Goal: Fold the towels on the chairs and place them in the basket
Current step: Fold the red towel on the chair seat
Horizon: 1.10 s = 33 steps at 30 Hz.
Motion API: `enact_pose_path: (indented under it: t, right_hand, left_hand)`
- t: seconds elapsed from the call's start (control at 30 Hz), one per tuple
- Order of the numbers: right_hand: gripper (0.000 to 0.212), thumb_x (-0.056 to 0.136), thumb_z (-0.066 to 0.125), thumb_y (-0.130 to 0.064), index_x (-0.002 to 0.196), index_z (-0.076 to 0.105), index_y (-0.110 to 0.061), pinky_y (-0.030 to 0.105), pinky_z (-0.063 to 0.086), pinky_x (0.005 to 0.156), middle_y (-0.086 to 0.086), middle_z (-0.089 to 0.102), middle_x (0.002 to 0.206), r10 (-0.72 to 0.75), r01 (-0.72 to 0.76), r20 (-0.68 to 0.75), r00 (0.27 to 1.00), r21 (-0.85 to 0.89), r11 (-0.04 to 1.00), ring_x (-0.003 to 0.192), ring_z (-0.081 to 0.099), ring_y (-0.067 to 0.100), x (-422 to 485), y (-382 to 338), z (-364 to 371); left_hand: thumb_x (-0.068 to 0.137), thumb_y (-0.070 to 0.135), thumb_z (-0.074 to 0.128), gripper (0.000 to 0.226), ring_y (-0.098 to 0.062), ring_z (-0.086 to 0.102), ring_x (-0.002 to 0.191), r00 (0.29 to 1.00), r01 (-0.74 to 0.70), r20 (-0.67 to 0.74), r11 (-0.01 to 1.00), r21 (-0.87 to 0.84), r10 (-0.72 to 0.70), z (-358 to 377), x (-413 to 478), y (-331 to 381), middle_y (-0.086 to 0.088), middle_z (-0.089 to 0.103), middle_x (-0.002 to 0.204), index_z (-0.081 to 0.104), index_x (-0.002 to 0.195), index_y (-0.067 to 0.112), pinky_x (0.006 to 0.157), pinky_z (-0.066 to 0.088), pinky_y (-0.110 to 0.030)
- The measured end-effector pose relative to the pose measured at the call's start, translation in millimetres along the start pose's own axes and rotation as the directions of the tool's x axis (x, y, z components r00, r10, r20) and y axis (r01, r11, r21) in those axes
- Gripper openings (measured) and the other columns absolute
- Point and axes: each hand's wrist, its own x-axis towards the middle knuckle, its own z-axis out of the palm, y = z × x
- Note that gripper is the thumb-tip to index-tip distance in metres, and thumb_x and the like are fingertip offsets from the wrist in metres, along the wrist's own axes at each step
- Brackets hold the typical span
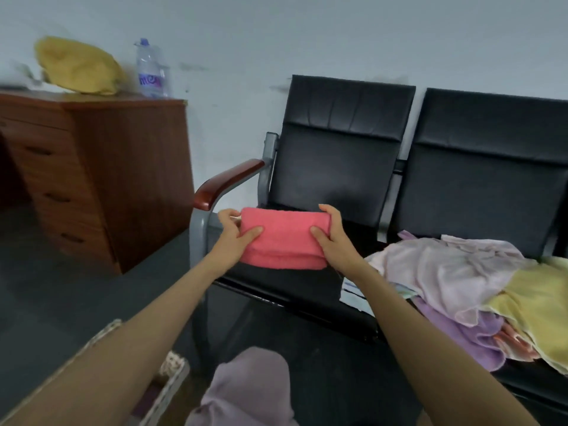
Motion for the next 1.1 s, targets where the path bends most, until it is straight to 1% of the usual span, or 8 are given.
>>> enact_pose_path:
  t: [0.13, 0.3, 0.4, 0.57, 0.73, 0.8, 0.93, 1.1]
  right_hand:
    - [0.053, 0.082, 0.072, -0.015, 0.124, 0.041, -0.023, 0.029, 0.055, 0.070, 0.001, 0.051, 0.115, 0.216, -0.256, 0.334, 0.917, 0.081, 0.963, 0.101, 0.056, 0.016, 32, 2, 54]
    - [0.038, 0.077, 0.071, -0.018, 0.112, 0.054, -0.014, 0.025, 0.042, 0.072, -0.002, 0.053, 0.103, 0.228, 0.049, 0.546, 0.806, -0.446, 0.894, 0.091, 0.052, 0.016, 54, 10, 160]
    - [0.033, 0.080, 0.066, -0.015, 0.107, 0.048, -0.010, 0.022, 0.037, 0.062, 0.000, 0.049, 0.097, 0.229, 0.102, 0.636, 0.737, -0.439, 0.893, 0.086, 0.050, 0.017, 55, 15, 228]
    - [0.029, 0.080, 0.065, -0.011, 0.095, 0.040, -0.009, 0.022, 0.031, 0.052, 0.003, 0.043, 0.091, 0.264, 0.183, 0.763, 0.590, -0.445, 0.877, 0.084, 0.047, 0.019, 40, 35, 323]
    - [0.042, 0.082, 0.065, -0.011, 0.116, 0.042, -0.004, 0.026, 0.043, 0.059, 0.004, 0.047, 0.097, 0.342, 0.193, 0.842, 0.418, -0.450, 0.872, 0.082, 0.049, 0.018, 11, 51, 392]
    - [0.064, 0.085, 0.062, -0.009, 0.138, 0.027, 0.002, 0.033, 0.049, 0.067, 0.013, 0.054, 0.106, 0.383, 0.183, 0.852, 0.358, -0.466, 0.865, 0.088, 0.056, 0.024, 0, 58, 413]
    - [0.086, 0.090, 0.048, -0.003, 0.148, -0.016, -0.004, 0.029, 0.039, 0.050, 0.009, 0.052, 0.071, 0.432, 0.249, 0.874, 0.224, -0.479, 0.842, 0.060, 0.052, 0.019, -22, 69, 455]
    - [0.089, 0.094, 0.048, -0.007, 0.147, -0.023, -0.011, 0.027, 0.037, 0.048, 0.009, 0.048, 0.069, 0.507, 0.266, 0.861, 0.048, -0.500, 0.824, 0.056, 0.048, 0.018, -59, 85, 505]
  left_hand:
    - [0.048, 0.052, 0.088, 0.097, -0.016, 0.059, 0.110, 0.976, 0.211, 0.068, 0.973, -0.088, -0.206, -76, -9, -47, -0.001, 0.059, 0.122, 0.044, 0.129, 0.018, 0.097, 0.049, -0.039]
    - [0.065, 0.032, 0.076, 0.053, -0.003, 0.050, 0.099, 0.968, 0.250, -0.017, 0.960, 0.129, -0.250, -147, -38, -114, 0.009, 0.055, 0.107, 0.049, 0.110, 0.027, 0.091, 0.042, -0.023]
    - [0.079, 0.013, 0.062, 0.045, -0.010, 0.041, 0.104, 0.953, 0.301, -0.068, 0.934, 0.192, -0.294, -177, -57, -155, 0.003, 0.046, 0.110, 0.039, 0.118, 0.016, 0.084, 0.037, -0.007]
    - [0.089, 0.001, 0.044, 0.054, -0.023, 0.046, 0.117, 0.853, 0.521, -0.215, 0.752, 0.405, -0.476, -217, -105, -223, -0.016, 0.046, 0.124, 0.022, 0.139, 0.001, 0.100, 0.040, -0.037]
    - [0.093, -0.007, 0.036, 0.050, -0.035, 0.048, 0.122, 0.767, 0.632, -0.311, 0.581, 0.512, -0.561, -224, -154, -275, -0.030, 0.045, 0.132, 0.021, 0.141, -0.010, 0.101, 0.035, -0.035]
    - [0.090, -0.006, 0.033, 0.053, -0.035, 0.047, 0.123, 0.766, 0.623, -0.300, 0.542, 0.565, -0.568, -226, -168, -293, -0.027, 0.044, 0.135, 0.023, 0.141, 0.000, 0.103, 0.038, -0.041]
    - [0.089, -0.005, 0.035, 0.054, -0.035, 0.047, 0.120, 0.736, 0.581, -0.254, 0.392, 0.713, -0.628, -226, -190, -332, -0.024, 0.041, 0.136, 0.022, 0.141, 0.000, 0.099, 0.041, -0.044]
    - [0.096, 0.007, 0.031, 0.044, -0.037, 0.041, 0.128, 0.593, 0.597, -0.237, 0.223, 0.770, -0.770, -232, -218, -374, -0.024, 0.034, 0.143, 0.021, 0.139, 0.000, 0.106, 0.036, -0.045]
